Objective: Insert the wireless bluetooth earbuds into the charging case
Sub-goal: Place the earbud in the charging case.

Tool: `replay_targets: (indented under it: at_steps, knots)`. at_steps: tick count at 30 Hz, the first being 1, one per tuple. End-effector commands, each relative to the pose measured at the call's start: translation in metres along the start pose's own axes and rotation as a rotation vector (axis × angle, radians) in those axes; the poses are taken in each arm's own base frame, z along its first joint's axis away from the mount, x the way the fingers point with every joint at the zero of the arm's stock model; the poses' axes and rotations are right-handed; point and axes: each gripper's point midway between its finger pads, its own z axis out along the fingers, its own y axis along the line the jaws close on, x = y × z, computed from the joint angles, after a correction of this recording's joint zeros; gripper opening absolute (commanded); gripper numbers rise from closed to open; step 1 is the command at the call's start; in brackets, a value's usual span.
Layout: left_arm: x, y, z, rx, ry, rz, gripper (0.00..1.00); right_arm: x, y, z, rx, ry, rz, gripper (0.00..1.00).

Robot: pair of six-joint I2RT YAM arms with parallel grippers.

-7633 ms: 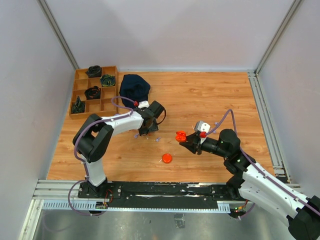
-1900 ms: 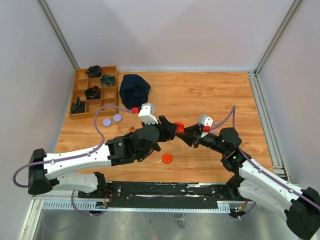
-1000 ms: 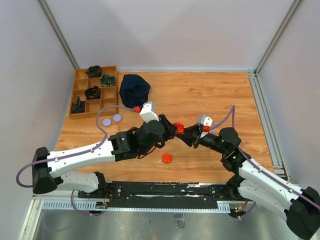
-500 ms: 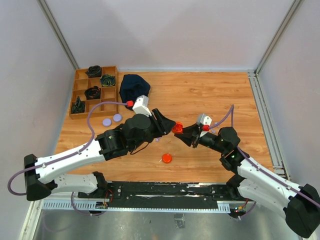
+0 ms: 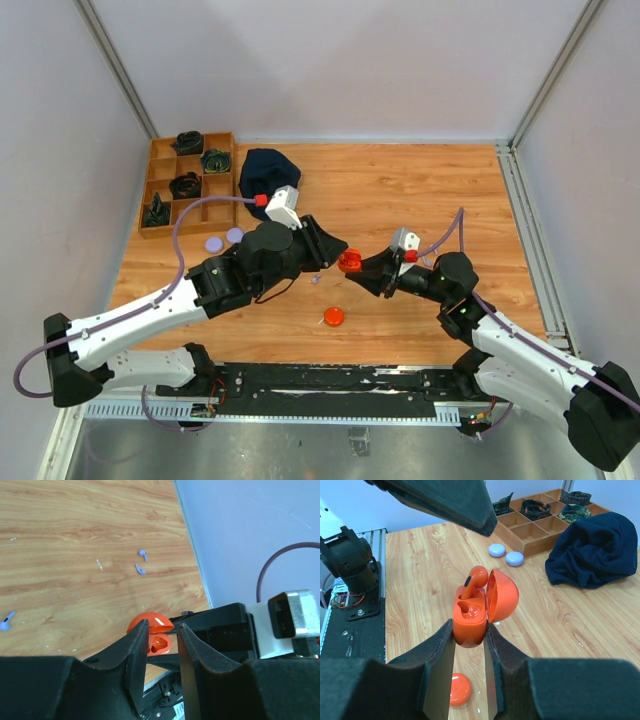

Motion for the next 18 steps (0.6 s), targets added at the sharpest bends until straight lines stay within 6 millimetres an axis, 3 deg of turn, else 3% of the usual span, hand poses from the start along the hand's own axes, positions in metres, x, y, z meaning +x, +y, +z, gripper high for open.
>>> replay_targets:
  at_steps: [1, 18]
  knots:
    - [0.004, 0.010, 0.003, -0.045, 0.017, 0.025, 0.34, -0.030, -0.003, 0.002, -0.013, -0.082, -0.035, 0.09]
    - [0.021, 0.021, 0.004, -0.106, 0.099, 0.013, 0.18, -0.028, -0.007, 0.005, -0.003, -0.085, -0.022, 0.09]
